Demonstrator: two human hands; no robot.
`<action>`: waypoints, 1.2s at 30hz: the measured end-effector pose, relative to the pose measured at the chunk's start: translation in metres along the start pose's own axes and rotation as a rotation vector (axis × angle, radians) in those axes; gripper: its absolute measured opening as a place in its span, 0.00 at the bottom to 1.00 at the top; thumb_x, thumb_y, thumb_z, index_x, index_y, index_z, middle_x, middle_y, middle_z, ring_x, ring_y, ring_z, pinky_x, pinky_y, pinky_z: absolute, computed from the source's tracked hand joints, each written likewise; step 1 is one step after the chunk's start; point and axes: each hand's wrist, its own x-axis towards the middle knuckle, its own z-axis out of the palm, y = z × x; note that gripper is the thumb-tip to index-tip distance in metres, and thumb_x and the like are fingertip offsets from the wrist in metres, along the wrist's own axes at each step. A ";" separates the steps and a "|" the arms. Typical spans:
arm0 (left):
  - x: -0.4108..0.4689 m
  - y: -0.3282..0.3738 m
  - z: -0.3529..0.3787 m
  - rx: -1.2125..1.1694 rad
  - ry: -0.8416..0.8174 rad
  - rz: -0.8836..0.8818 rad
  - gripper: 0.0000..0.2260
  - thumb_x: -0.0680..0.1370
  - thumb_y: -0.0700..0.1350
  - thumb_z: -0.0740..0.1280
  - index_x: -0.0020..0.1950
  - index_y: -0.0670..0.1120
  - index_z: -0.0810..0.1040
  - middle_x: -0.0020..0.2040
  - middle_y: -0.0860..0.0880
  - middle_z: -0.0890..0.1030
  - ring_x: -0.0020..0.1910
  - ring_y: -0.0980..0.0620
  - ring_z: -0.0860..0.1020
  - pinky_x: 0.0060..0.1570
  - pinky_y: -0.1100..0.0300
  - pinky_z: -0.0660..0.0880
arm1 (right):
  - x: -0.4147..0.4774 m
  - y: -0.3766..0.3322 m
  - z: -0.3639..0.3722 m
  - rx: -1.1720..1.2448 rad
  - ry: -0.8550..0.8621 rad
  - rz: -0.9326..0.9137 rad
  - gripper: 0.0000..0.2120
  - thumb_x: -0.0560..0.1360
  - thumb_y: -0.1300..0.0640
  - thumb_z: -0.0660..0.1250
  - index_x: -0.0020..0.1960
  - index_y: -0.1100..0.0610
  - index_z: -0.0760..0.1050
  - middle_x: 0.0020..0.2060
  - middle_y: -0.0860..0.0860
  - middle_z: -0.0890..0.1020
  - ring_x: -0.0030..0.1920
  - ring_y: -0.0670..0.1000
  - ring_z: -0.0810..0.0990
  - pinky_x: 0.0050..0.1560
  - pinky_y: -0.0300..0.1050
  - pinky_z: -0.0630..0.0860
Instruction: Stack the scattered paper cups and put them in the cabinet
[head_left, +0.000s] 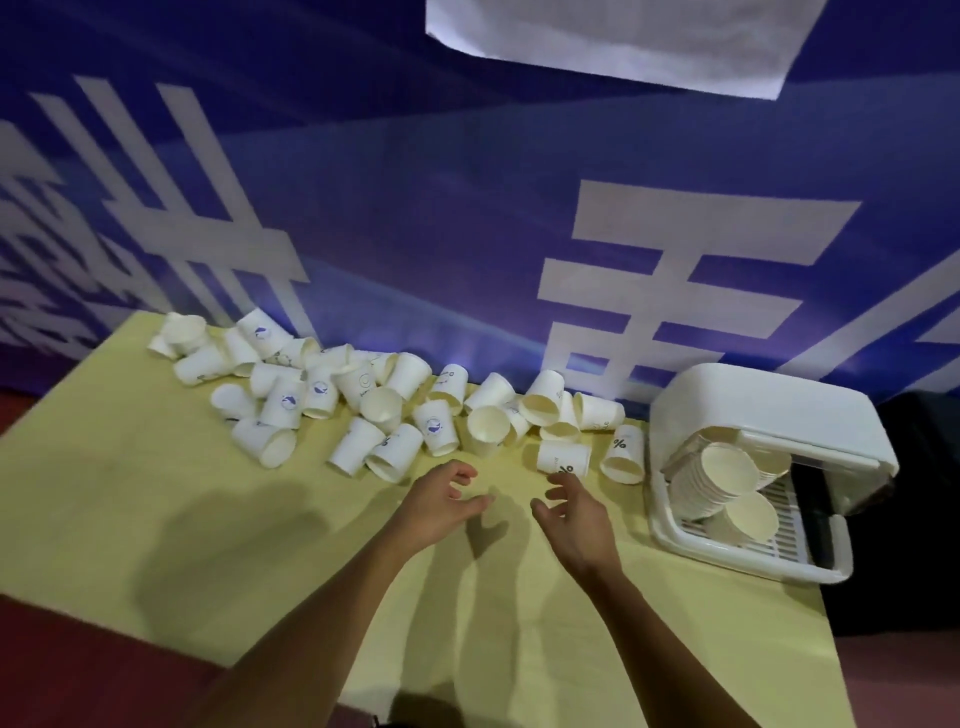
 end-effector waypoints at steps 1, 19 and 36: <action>-0.002 -0.008 -0.007 0.006 0.028 -0.021 0.21 0.71 0.57 0.76 0.60 0.54 0.76 0.57 0.56 0.78 0.53 0.56 0.78 0.50 0.62 0.74 | 0.005 -0.006 0.007 -0.010 -0.035 -0.009 0.21 0.77 0.47 0.68 0.67 0.51 0.72 0.55 0.48 0.81 0.48 0.47 0.80 0.51 0.46 0.77; 0.061 -0.107 -0.057 -0.037 0.250 -0.300 0.47 0.69 0.50 0.78 0.79 0.53 0.51 0.71 0.42 0.63 0.66 0.44 0.69 0.64 0.56 0.66 | 0.112 -0.043 0.117 -0.072 0.045 0.090 0.46 0.71 0.53 0.77 0.79 0.56 0.53 0.68 0.60 0.75 0.66 0.64 0.73 0.60 0.57 0.73; 0.071 -0.102 -0.066 0.000 0.331 -0.263 0.33 0.69 0.53 0.76 0.69 0.47 0.66 0.63 0.46 0.71 0.56 0.44 0.76 0.55 0.48 0.76 | 0.127 -0.062 0.126 -0.149 0.176 0.205 0.33 0.70 0.48 0.74 0.70 0.55 0.64 0.59 0.59 0.77 0.59 0.62 0.74 0.49 0.54 0.73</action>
